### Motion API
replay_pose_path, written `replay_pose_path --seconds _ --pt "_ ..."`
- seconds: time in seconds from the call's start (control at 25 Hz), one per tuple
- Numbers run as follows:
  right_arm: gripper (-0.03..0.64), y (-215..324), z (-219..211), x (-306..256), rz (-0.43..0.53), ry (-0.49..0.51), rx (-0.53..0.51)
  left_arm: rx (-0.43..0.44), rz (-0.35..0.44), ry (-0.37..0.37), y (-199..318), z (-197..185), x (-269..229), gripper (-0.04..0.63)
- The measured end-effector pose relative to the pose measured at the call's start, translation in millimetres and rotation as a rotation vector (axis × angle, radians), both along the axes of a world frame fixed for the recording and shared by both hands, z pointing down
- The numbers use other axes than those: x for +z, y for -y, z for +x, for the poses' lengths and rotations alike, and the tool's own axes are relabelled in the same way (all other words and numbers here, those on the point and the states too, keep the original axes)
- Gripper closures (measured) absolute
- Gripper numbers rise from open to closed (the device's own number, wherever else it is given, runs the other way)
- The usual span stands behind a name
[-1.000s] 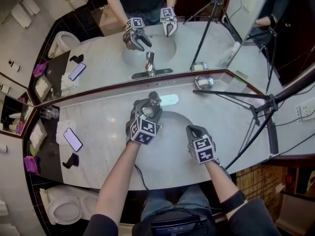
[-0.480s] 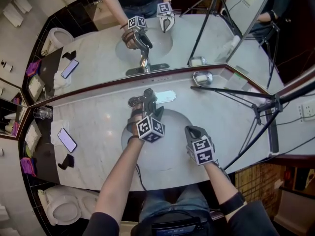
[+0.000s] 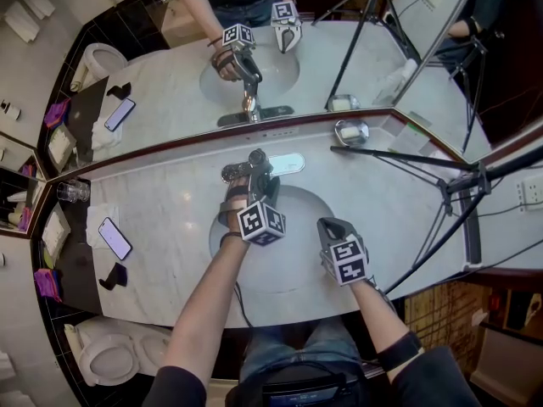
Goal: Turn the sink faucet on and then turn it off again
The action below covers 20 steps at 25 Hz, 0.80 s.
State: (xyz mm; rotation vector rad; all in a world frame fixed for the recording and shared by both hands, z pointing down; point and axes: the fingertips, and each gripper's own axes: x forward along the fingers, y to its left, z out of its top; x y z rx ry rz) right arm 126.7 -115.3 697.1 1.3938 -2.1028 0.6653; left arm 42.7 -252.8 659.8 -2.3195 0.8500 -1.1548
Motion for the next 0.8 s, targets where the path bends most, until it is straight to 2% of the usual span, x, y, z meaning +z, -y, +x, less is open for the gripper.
replay_pose_path --seconds 0.8 --pt "0.600 7 -6 0 -0.018 0.020 0.007 0.037 0.111 0.062 -13 2 11 0.440"
